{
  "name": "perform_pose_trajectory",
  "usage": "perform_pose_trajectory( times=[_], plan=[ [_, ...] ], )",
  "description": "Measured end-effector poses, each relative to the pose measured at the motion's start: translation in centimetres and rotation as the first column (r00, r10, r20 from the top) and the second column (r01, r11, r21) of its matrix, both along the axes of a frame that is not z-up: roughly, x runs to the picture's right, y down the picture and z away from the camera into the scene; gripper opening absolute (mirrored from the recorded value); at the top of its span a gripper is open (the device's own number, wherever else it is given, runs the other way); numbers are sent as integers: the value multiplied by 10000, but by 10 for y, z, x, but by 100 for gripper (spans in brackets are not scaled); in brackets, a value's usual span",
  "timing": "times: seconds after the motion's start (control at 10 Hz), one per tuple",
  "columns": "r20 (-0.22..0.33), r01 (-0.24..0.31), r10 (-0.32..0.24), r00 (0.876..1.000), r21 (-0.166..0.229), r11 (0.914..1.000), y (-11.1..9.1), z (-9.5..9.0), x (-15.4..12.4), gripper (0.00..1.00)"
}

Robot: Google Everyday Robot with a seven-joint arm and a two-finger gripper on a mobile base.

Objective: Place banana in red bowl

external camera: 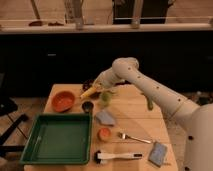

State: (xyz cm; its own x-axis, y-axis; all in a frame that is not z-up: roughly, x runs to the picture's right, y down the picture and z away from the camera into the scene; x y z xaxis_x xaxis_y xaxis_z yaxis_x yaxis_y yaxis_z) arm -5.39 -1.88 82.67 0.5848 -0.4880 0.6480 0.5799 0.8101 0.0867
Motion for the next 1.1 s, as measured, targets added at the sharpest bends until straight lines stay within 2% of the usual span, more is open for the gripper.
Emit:
perform_pose_trajectory(
  times=[0.3, 0.5, 0.7, 1.1],
  plan=[
    [244, 880, -889, 9957, 335, 9956, -8, 4, -40, 0],
    [333, 1299, -1315, 9908, 444, 9905, -8, 8, -55, 0],
    [344, 1497, -1515, 9879, 487, 9875, -1, 17, -69, 0],
    [579, 1362, -1385, 9887, 425, 9898, 14, 36, -94, 0]
  ],
)
